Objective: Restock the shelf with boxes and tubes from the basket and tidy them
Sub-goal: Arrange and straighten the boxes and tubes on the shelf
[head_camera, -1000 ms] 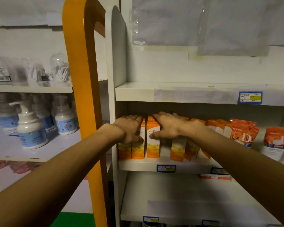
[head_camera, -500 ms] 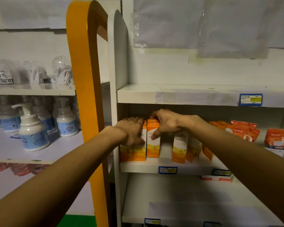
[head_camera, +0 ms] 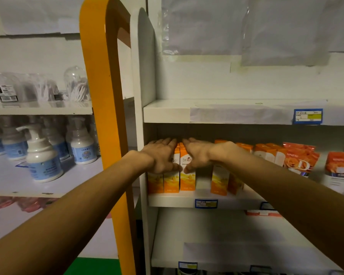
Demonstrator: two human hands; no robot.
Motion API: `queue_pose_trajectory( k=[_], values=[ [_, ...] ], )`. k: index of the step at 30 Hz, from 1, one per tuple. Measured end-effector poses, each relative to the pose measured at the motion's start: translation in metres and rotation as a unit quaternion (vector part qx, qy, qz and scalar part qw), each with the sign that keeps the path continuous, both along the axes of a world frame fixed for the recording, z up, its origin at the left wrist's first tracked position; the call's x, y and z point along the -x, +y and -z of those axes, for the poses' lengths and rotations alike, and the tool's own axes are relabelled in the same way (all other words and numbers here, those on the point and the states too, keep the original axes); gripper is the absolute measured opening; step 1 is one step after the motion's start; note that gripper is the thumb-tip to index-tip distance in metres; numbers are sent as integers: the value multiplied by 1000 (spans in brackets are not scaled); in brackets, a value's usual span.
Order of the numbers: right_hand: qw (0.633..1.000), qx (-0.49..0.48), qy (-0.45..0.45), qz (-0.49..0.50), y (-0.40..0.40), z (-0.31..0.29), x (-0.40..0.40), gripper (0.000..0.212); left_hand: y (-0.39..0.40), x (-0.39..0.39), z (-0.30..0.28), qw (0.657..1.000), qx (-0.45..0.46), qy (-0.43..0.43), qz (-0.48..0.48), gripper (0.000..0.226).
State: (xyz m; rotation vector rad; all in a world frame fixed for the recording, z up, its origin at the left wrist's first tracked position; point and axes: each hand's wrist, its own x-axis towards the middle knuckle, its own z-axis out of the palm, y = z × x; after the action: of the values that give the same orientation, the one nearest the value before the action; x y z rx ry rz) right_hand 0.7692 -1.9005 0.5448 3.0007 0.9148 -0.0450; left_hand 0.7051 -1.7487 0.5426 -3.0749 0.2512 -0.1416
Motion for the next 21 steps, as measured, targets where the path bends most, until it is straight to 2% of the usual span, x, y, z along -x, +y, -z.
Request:
queue_pose_trajectory(
  k=[2,6,16,21],
  values=[
    [1000,7,4,0,1,-5,0,106,0,0,0,1000,3,-4,3,96],
    [999,-39,12,-5,-3,-15,-3,80,-1,1,-1,1000,13,-13,4,88],
    [996,-59,62,-15,-7,-26,-3,67,-1,1,-1,1000,5,-13,7,84],
    [996,-60,70,-18,-6,-25,1,68,0,1,-2,1000,14,-12,13,81]
  ],
)
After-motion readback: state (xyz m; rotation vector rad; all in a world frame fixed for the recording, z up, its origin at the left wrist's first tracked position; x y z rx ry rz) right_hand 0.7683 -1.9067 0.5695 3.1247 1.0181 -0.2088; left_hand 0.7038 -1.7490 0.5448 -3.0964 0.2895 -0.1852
